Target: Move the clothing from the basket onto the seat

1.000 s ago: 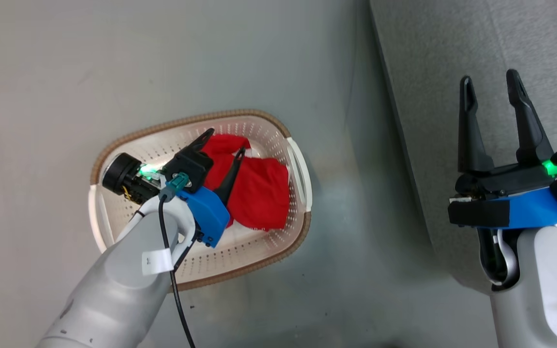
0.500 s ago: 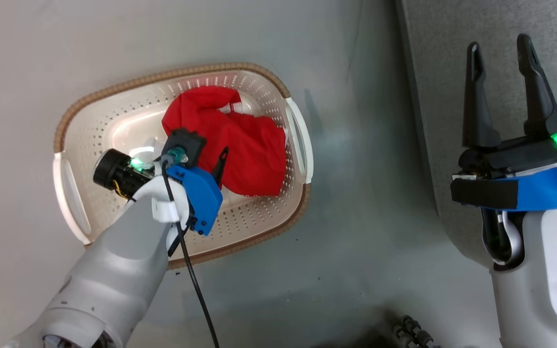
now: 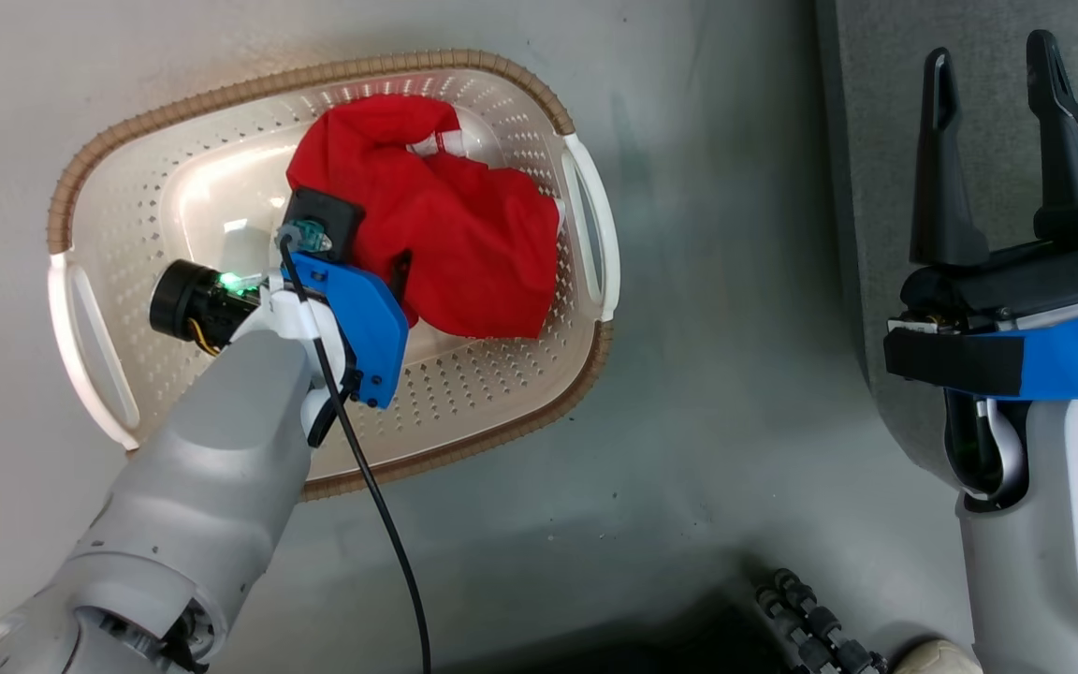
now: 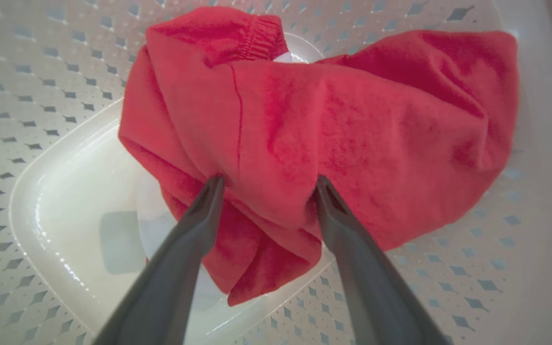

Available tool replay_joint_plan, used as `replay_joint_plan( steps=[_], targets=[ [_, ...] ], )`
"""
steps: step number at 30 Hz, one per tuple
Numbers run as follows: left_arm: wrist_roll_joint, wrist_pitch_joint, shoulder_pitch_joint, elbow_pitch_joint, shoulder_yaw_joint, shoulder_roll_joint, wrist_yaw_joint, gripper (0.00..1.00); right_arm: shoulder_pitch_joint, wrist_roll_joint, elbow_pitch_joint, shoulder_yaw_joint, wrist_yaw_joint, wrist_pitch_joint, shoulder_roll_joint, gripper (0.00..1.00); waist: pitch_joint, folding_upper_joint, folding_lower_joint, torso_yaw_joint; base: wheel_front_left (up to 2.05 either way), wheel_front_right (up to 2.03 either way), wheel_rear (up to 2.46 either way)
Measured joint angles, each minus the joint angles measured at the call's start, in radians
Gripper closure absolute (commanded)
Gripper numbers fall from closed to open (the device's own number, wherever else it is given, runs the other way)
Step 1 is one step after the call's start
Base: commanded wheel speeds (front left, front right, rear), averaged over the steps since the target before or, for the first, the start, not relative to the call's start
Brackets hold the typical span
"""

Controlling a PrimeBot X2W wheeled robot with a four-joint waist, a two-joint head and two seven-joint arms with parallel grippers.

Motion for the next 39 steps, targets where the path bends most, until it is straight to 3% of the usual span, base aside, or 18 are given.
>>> replay_joint_plan(
  steps=[16,17,18,19,20,39],
  targets=[
    [-0.104,0.016,-0.070,0.020,-0.012,-0.011,0.000,0.00,-0.002,0.003,-0.024,0.006,0.000,0.000,0.000,0.00,0.075,0.0000,-0.0001,-0.011,0.00,0.00,0.00],
    [-0.109,0.016,-0.071,0.020,-0.014,-0.012,0.000,0.07,-0.002,0.004,-0.024,0.005,0.000,0.000,0.000,0.00,0.075,0.0000,0.0000,-0.011,0.00,0.00,0.00],
    [-0.110,0.016,-0.071,0.022,-0.021,-0.014,0.000,0.58,-0.002,0.005,-0.024,0.005,0.000,0.000,0.000,0.00,0.075,0.0000,-0.0001,-0.011,0.00,0.00,0.00],
    [-0.109,0.016,-0.071,0.023,-0.029,-0.015,0.000,0.89,-0.002,0.005,-0.024,0.005,0.000,0.000,0.000,0.00,0.074,0.0000,-0.0001,-0.011,0.00,0.00,0.00],
    [-0.109,0.016,-0.071,0.024,-0.034,-0.015,0.000,1.00,-0.002,0.006,-0.024,0.004,0.000,0.000,0.000,0.00,0.074,0.0000,-0.0001,-0.010,0.00,0.00,0.00],
    [-0.147,-0.054,-0.073,-0.022,-0.167,-0.024,0.000,1.00,-0.009,-0.004,0.002,-0.003,0.000,0.000,0.000,0.00,0.014,0.0000,-0.0001,0.024,0.00,0.00,0.00]
  ],
)
